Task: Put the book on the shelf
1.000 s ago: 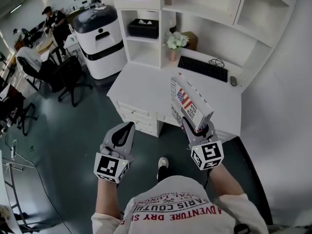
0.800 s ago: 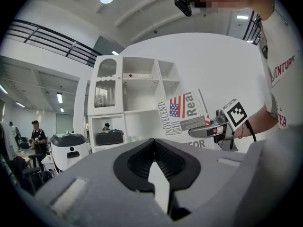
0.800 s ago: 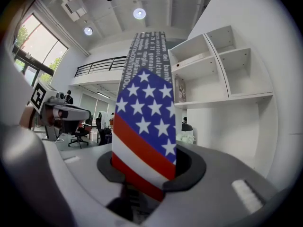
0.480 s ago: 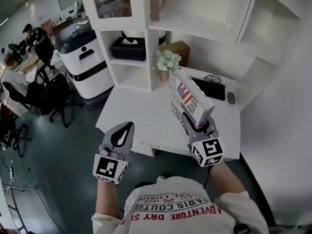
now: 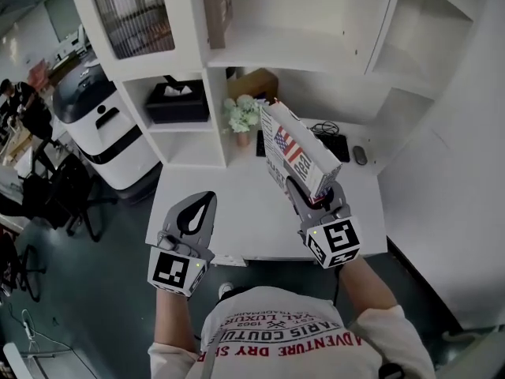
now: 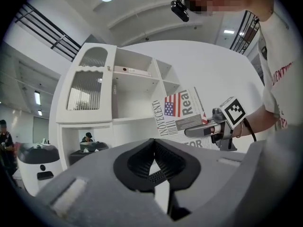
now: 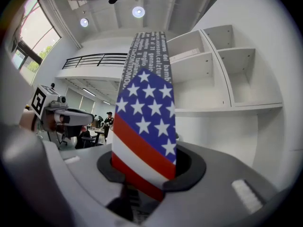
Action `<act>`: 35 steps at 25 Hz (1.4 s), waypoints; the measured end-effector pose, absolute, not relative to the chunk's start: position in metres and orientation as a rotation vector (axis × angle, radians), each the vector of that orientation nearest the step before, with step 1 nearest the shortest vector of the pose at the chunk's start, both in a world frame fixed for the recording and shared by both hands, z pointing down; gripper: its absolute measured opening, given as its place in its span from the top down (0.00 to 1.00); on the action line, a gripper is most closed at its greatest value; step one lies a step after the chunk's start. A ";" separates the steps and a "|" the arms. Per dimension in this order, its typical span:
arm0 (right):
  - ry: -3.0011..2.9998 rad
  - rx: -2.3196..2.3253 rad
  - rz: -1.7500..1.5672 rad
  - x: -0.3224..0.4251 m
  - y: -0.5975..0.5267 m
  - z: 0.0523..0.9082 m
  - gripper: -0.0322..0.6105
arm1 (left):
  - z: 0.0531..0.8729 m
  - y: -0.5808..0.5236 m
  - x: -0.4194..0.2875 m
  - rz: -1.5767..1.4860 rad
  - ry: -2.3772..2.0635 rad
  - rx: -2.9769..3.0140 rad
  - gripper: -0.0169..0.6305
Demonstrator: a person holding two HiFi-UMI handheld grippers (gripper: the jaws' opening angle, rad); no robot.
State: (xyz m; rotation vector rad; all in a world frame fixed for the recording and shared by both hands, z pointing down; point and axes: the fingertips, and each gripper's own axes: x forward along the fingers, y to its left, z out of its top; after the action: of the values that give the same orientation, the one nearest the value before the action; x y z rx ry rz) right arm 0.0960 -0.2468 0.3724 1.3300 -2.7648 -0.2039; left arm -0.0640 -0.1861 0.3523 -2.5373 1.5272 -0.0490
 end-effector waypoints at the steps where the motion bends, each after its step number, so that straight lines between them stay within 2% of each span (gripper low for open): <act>1: -2.761 1.353 -0.198 0.093 -0.253 0.368 0.70 | 0.349 -0.194 -0.066 -0.045 1.502 -2.547 0.97; 9: -2.714 1.531 -0.267 0.056 -0.284 0.312 0.70 | 0.321 -0.229 -0.100 0.004 1.328 -2.599 0.97; 23: -2.506 1.782 -0.740 -0.002 -0.319 0.172 0.70 | 0.305 -0.239 -0.173 0.049 1.147 -2.627 0.97; 35: -2.355 1.892 -0.678 0.007 -0.415 0.130 0.70 | 0.295 -0.258 -0.176 0.052 1.147 -2.574 0.97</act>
State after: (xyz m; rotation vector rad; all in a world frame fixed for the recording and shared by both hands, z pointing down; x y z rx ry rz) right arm 0.0071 -0.4155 0.1304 1.8917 -2.3555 -0.6777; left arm -0.1761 -0.2583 0.2946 -2.5744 1.1468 0.0519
